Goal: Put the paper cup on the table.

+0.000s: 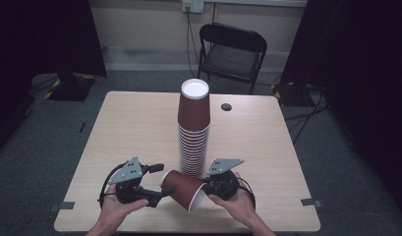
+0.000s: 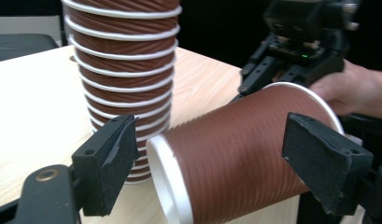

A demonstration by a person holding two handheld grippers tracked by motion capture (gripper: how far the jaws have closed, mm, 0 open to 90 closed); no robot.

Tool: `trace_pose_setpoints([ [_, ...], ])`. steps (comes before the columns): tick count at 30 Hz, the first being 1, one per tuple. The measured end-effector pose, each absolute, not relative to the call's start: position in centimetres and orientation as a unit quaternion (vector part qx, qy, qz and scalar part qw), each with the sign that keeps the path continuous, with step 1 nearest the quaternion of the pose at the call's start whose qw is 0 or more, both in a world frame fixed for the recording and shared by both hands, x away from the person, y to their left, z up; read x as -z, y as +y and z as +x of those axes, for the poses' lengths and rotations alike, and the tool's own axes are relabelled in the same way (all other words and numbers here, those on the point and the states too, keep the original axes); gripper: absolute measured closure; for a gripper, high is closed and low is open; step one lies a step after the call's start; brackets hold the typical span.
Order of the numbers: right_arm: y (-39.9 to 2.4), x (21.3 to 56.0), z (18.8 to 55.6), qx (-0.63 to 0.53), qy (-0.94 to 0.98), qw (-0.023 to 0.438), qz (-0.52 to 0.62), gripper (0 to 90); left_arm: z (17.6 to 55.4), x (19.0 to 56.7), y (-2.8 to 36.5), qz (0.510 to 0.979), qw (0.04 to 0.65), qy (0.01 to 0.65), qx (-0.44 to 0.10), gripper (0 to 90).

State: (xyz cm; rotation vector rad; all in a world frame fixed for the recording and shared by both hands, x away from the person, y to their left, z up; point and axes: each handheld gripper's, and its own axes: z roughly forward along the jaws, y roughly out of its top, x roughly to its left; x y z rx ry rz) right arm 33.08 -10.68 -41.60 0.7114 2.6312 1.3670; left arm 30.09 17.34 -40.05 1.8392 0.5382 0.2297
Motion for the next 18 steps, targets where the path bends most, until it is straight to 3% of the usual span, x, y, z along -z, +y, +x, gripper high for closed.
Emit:
trace_pose_setpoints([
  [18, -10.0, 42.2, 34.0, -0.38, 0.897, -0.032, 0.223, 86.3, 28.8, 41.3, 15.1, 0.848, 0.51, 0.13, -0.068, 16.9],
])
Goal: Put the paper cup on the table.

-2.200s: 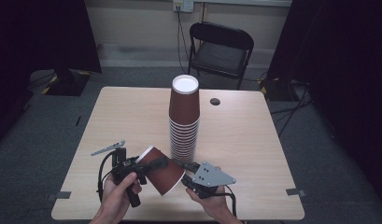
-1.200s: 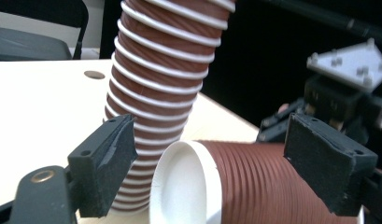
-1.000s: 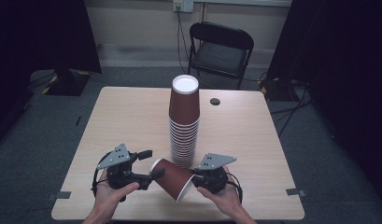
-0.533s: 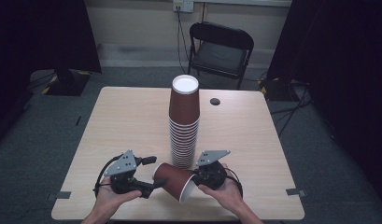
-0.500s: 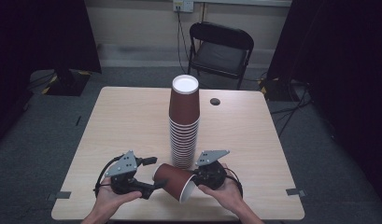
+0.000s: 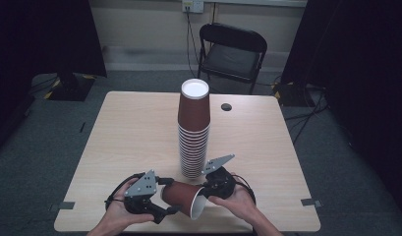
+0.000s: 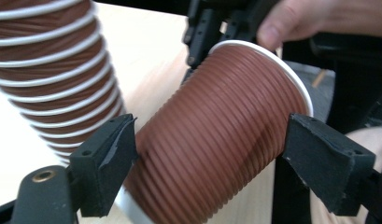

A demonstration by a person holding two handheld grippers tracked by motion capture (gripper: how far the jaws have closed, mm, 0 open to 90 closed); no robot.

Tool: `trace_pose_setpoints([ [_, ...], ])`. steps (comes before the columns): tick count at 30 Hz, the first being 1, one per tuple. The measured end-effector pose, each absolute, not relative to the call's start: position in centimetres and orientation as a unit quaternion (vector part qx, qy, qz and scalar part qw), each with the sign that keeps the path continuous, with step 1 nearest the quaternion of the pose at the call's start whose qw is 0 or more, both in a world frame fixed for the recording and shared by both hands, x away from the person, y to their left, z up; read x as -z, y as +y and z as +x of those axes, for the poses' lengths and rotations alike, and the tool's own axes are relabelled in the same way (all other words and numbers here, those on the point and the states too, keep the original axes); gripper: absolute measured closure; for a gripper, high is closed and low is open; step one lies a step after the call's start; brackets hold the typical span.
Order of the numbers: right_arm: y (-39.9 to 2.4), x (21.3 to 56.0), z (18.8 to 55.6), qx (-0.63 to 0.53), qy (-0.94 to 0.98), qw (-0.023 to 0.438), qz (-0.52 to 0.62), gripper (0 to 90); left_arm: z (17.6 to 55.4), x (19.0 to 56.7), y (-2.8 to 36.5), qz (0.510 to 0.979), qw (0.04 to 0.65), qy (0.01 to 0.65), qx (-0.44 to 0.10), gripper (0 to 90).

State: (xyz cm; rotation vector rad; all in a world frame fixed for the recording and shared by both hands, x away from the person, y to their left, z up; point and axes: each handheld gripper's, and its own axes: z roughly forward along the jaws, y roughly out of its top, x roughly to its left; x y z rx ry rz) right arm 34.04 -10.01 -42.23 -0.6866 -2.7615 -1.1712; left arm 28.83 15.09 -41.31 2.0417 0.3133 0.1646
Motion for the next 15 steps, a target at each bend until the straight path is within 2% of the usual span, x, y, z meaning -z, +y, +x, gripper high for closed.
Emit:
trace_pose_setpoints([
  [10, -9.0, 42.4, 34.3, 0.34, -0.916, 0.071, -0.203, 86.4, 28.2, 42.2, 13.9, 0.878, 0.466, 0.076, -0.081, 15.1],
  [15, -8.5, 42.7, 34.6, 0.322, -0.921, 0.091, -0.199, 86.5, 27.7, 42.7, 13.2, 0.894, 0.434, 0.049, -0.105, 11.4],
])
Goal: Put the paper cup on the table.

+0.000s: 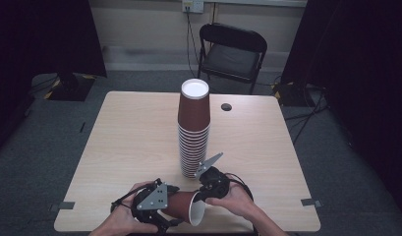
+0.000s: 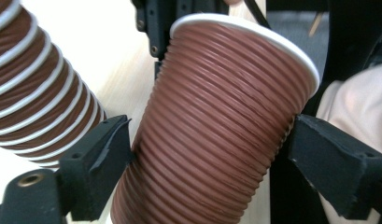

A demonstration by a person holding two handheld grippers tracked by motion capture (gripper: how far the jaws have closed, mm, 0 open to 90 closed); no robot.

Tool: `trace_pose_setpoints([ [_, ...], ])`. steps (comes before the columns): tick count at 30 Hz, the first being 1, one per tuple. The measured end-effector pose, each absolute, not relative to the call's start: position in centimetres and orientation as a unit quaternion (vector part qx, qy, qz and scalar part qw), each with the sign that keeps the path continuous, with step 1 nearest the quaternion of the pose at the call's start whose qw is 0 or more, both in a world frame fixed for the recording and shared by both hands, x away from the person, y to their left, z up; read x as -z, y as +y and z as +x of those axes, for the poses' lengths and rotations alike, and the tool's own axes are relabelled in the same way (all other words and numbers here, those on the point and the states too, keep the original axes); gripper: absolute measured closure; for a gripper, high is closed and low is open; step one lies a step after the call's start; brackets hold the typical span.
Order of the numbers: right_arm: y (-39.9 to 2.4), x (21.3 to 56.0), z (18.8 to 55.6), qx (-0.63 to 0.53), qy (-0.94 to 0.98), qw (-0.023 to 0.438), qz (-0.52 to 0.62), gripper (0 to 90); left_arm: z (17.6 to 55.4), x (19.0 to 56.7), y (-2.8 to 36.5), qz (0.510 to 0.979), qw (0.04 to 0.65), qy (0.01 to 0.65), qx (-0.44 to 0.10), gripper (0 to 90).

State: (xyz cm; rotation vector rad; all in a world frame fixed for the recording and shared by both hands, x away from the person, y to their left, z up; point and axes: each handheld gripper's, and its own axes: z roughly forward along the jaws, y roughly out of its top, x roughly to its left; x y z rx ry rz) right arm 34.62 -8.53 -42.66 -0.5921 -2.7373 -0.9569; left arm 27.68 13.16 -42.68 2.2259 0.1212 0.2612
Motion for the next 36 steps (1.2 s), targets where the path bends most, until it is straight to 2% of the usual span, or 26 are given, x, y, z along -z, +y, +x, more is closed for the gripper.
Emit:
trace_pose_setpoints([
  [12, -6.8, 42.2, 35.1, 0.285, -0.924, 0.124, -0.223, 86.6, 27.0, 43.0, 11.6, 0.904, 0.405, 0.019, -0.134, 4.7],
  [19, -6.2, 42.2, 35.5, 0.264, -0.917, 0.155, -0.255, 86.6, 26.9, 43.2, 11.3, 0.908, 0.389, 0.008, -0.156, 5.2],
  [29, -5.7, 42.1, 35.5, 0.245, -0.915, 0.167, -0.274, 86.6, 26.5, 43.4, 10.5, 0.91, 0.374, -0.012, -0.179, 6.8],
  [36, -6.0, 41.9, 35.4, 0.252, -0.91, 0.167, -0.283, 85.2, 26.4, 43.4, 10.5, 0.901, 0.389, -0.013, -0.191, 9.6],
])
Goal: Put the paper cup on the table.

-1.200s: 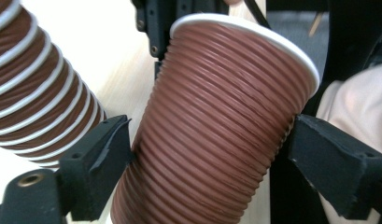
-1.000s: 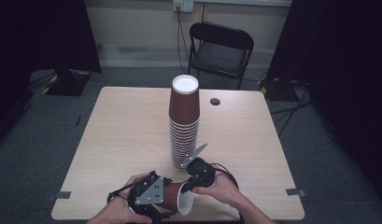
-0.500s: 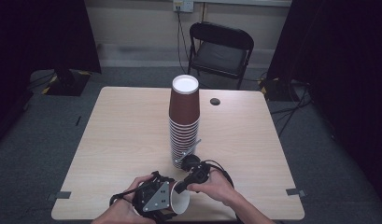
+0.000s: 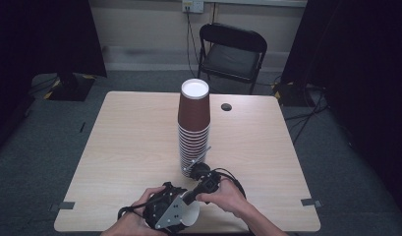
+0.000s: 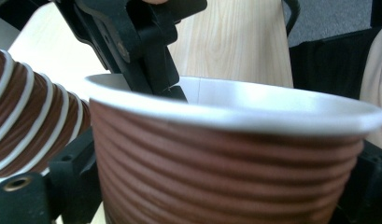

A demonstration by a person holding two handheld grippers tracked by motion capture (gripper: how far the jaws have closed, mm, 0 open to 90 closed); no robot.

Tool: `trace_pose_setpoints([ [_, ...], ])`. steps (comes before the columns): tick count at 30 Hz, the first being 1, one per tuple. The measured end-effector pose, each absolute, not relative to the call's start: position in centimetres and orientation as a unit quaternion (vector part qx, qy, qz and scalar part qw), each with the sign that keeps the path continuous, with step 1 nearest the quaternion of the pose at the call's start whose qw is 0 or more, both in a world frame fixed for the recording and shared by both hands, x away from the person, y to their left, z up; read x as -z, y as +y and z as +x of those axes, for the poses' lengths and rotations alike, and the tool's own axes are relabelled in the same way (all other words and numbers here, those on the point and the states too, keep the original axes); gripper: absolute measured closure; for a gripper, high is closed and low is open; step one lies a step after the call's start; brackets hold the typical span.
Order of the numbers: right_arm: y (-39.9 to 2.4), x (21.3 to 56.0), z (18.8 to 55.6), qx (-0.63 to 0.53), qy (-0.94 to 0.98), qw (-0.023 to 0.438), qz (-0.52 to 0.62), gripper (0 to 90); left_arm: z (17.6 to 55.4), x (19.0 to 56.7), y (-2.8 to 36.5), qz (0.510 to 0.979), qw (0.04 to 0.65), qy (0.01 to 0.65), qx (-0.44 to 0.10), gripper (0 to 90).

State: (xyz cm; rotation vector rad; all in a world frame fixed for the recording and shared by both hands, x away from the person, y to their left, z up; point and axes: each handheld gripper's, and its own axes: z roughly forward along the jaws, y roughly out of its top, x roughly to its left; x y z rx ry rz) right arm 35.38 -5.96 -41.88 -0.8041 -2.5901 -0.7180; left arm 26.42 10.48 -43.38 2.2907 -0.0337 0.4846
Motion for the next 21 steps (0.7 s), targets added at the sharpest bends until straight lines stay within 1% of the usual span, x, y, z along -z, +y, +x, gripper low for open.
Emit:
trace_pose_setpoints([
  [3, -6.1, 41.5, 35.1, 0.259, -0.912, 0.156, -0.277, 84.1, 26.4, 43.4, 10.7, 0.895, 0.404, -0.008, -0.187, 10.1],
  [5, -6.2, 41.3, 34.9, 0.267, -0.909, 0.156, -0.279, 77.5, 26.6, 43.3, 10.9, 0.894, 0.412, 0.001, -0.177, 10.2],
  [7, -6.3, 41.1, 34.8, 0.274, -0.905, 0.155, -0.285, 76.3, 26.9, 43.3, 11.2, 0.887, 0.429, 0.015, -0.169, 10.2],
  [10, -6.6, 40.9, 34.8, 0.291, -0.899, 0.151, -0.29, 71.5, 27.5, 43.1, 11.8, 0.879, 0.45, 0.042, -0.153, 10.2],
  [12, -6.9, 40.6, 34.8, 0.301, -0.894, 0.147, -0.299, 70.6, 27.9, 43.0, 12.2, 0.872, 0.466, 0.072, -0.13, 10.1],
  [15, -7.4, 40.2, 34.9, 0.318, -0.886, 0.138, -0.307, 66.9, 28.4, 42.9, 12.7, 0.862, 0.484, 0.095, -0.116, 10.1],
  [20, -8.1, 39.8, 34.9, 0.353, -0.875, 0.121, -0.308, 59.3, 29.0, 43.0, 13.2, 0.855, 0.495, 0.113, -0.107, 10.1],
  [21, -8.3, 39.8, 35.0, 0.367, -0.872, 0.117, -0.303, 59.2, 29.1, 43.0, 13.3, 0.852, 0.499, 0.118, -0.103, 10.1],
])
